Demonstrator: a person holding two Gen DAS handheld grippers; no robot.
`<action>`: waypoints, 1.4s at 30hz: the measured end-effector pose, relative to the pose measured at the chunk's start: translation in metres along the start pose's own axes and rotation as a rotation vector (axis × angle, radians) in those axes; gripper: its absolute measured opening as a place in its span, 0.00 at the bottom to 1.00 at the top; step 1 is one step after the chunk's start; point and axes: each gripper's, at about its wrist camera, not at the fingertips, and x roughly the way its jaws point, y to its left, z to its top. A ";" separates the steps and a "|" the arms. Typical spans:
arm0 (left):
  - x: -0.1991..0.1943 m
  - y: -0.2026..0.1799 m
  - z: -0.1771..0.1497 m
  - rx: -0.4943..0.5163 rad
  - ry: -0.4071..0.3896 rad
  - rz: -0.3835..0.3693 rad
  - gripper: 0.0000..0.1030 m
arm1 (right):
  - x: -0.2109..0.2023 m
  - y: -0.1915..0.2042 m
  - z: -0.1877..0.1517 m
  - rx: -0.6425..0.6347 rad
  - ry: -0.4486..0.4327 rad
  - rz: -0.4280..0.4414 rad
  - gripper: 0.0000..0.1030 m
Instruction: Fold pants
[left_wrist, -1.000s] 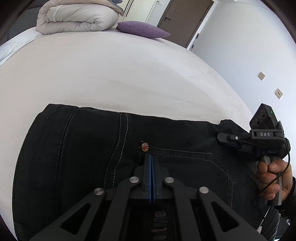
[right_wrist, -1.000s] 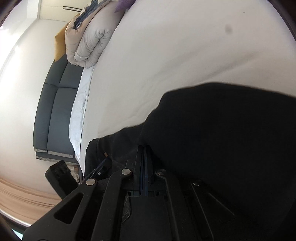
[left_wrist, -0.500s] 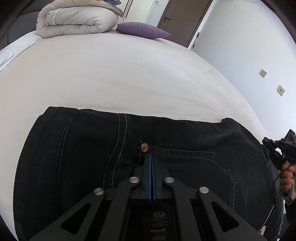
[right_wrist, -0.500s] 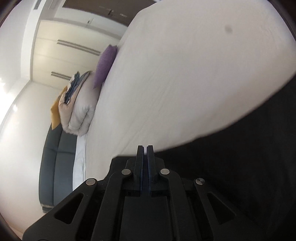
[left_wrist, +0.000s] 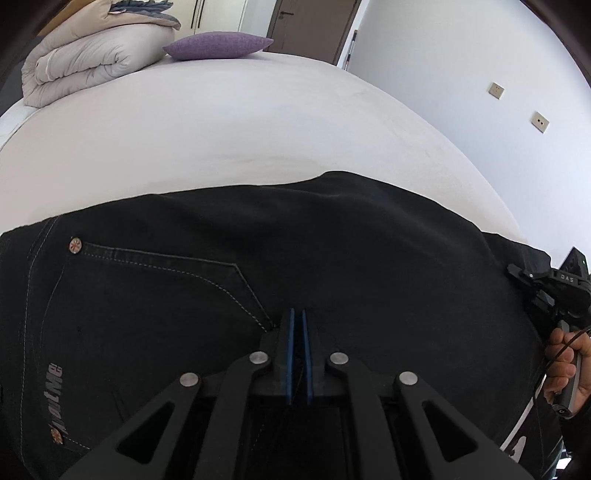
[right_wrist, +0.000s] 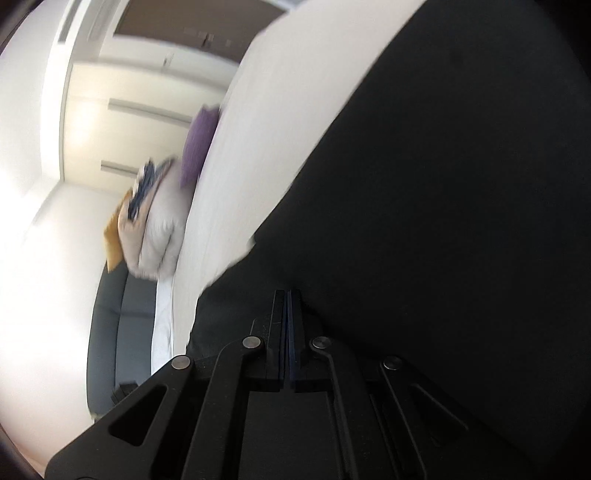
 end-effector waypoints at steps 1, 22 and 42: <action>0.000 0.005 -0.001 -0.017 0.000 -0.012 0.05 | -0.026 -0.016 0.019 0.017 -0.030 0.002 0.00; -0.036 -0.072 0.006 0.055 -0.116 -0.099 0.15 | -0.150 0.013 0.056 -0.138 -0.295 -0.051 0.05; -0.027 -0.049 -0.056 -0.053 -0.075 -0.082 0.10 | -0.142 -0.048 0.046 -0.146 -0.329 -0.327 0.14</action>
